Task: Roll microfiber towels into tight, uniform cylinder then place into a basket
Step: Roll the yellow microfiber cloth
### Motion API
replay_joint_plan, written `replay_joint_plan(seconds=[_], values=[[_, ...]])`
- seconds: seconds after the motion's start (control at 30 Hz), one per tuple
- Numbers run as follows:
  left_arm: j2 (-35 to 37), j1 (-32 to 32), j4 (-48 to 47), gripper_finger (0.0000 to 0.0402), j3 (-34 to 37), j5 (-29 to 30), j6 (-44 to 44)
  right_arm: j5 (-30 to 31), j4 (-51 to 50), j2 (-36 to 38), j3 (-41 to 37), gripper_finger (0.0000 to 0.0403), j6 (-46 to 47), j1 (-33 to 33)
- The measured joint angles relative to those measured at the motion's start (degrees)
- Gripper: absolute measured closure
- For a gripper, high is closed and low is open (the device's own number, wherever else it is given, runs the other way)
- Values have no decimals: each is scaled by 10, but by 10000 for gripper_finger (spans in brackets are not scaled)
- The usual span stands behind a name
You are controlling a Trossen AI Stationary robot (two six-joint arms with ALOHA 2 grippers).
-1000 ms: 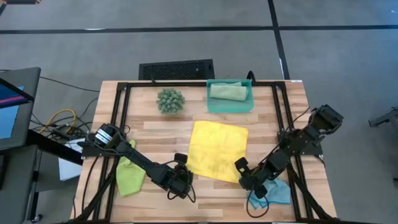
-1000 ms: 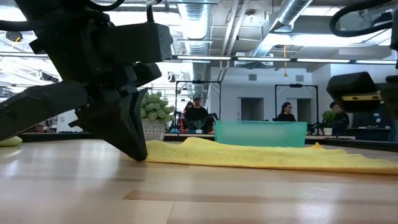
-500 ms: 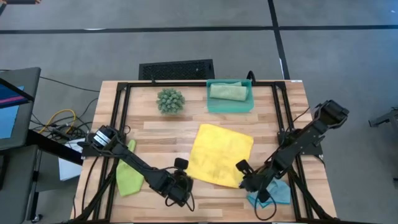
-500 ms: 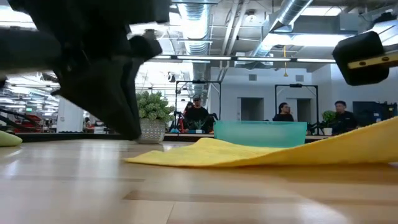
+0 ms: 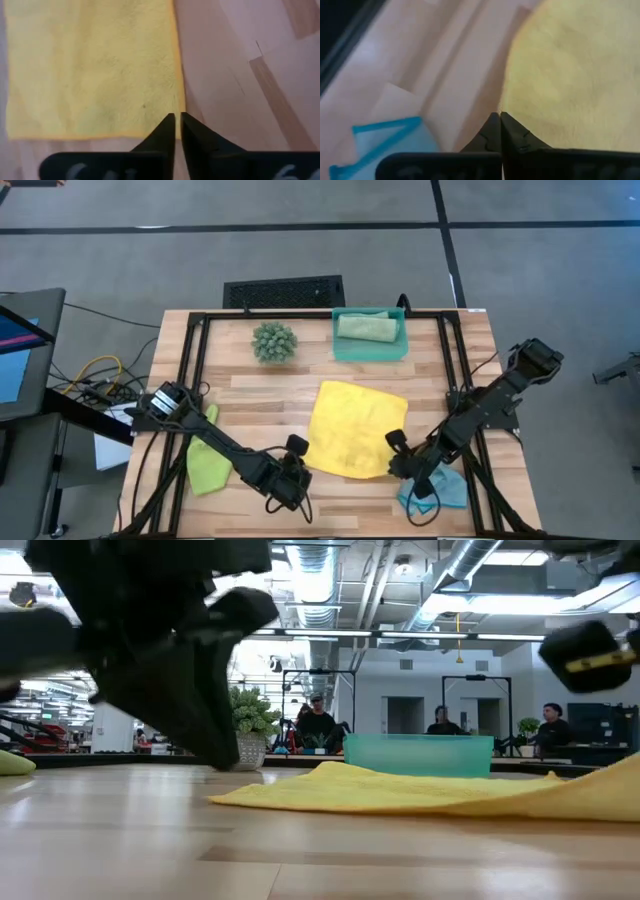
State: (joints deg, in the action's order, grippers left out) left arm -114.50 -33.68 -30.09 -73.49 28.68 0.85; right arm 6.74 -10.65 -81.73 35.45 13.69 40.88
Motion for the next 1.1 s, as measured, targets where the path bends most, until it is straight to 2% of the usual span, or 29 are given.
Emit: replay_joint_plan(seconds=[0.17, 0.27, 0.43, 0.57, 0.87, 1.1], values=[[0, 11, 51, 305, 25, -48, -42, 0, -21, 0, -15, 397, 35, -14], [2, 18, 60, 273, 35, -47, -41, 0, -25, 0, -22, 396, 43, -17], [5, 29, 101, 256, 58, -62, -72, 0, -24, 0, -30, 393, 54, -17], [5, 40, 108, 275, 60, -76, -83, 0, -22, 0, -30, 394, 55, -17], [3, 81, 134, 336, 61, -153, -92, 0, -21, 0, -30, 392, 55, -16], [2, 89, 133, 378, 61, -161, -92, 0, -15, 0, -30, 391, 55, -15]])
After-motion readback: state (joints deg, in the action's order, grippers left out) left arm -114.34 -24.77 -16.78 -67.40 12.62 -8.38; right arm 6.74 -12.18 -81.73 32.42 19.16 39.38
